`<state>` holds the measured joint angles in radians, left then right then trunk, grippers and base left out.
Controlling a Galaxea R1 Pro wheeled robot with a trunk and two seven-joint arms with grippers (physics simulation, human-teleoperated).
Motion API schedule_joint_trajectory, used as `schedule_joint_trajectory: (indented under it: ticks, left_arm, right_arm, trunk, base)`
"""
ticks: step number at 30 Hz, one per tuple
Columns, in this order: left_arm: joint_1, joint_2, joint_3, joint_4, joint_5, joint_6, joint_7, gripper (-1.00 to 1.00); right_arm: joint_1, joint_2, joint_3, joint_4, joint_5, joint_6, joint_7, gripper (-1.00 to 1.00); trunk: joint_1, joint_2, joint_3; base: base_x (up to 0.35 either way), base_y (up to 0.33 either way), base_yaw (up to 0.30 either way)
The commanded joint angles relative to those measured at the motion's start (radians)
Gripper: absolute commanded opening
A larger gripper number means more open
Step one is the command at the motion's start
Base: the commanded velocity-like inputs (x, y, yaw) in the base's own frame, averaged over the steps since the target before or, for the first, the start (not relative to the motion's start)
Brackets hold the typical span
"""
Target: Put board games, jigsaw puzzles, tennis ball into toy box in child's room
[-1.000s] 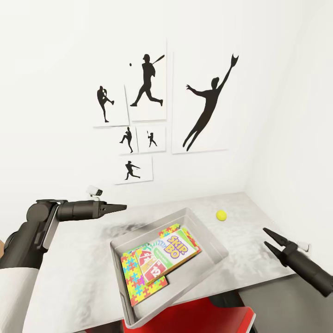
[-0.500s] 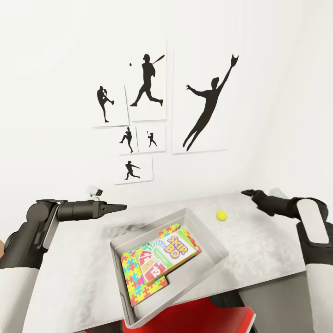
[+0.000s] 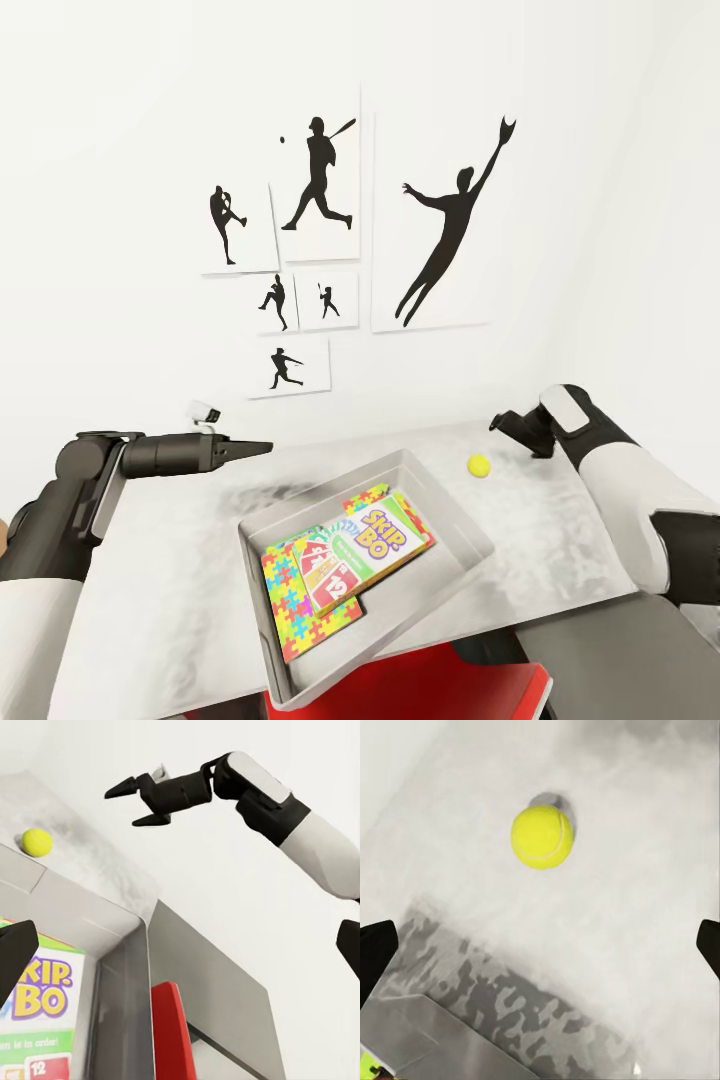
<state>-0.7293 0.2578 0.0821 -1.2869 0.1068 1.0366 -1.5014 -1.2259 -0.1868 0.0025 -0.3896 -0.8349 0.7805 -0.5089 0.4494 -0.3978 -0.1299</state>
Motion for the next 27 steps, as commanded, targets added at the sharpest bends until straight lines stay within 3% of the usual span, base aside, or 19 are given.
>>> schedule_joint_trajectory:
  ticks: [1,5,9,11,15,17,27]
  left_arm:
    - [-0.001,0.002,0.001,0.000,0.001,0.011,-0.004,1.00]
    - [-0.001,0.034,0.010,-0.001,0.002,0.011,-0.068,1.00]
    - [-0.001,0.080,0.012,-0.002,0.013,0.011,-0.069,1.00]
    - [0.000,0.099,0.012,-0.003,0.043,0.011,-0.069,1.00]
    - [0.003,0.141,0.011,-0.003,0.136,0.011,-0.069,1.00]
    - [0.003,0.155,0.010,-0.003,0.155,0.011,-0.069,1.00]
    - [0.005,0.180,0.010,-0.002,0.167,0.011,-0.069,1.00]
  right_arm:
    - [-0.009,0.008,0.010,0.007,0.004,-0.005,-0.005,1.00]
    - [-0.019,0.018,0.034,-0.017,0.024,-0.014,0.012,1.00]
    - [-0.021,0.015,0.049,-0.033,0.028,-0.019,0.020,1.00]
    - [-0.021,0.015,0.051,-0.035,0.029,-0.020,0.021,1.00]
    - [-0.021,0.023,0.053,-0.038,0.031,-0.023,0.021,1.00]
    - [-0.021,0.023,0.054,-0.038,0.032,-0.024,0.021,1.00]
    - [-0.021,0.007,0.054,-0.038,0.036,-0.027,0.021,1.00]
  trunk:
    - [0.001,-0.002,-0.002]
    - [0.001,-0.002,-0.002]
    - [0.001,-0.002,-0.002]
    - [0.001,-0.002,-0.002]
    - [0.001,-0.002,-0.002]
    - [0.001,-0.002,-0.002]
    - [0.001,-0.002,-0.006]
  base:
    - [0.000,0.000,0.000]
    - [0.000,0.000,0.000]
    - [0.000,0.000,0.000]
    - [0.000,0.000,0.000]
    - [0.000,0.000,0.000]
    - [0.000,0.000,0.000]
    - [0.000,0.000,0.000]
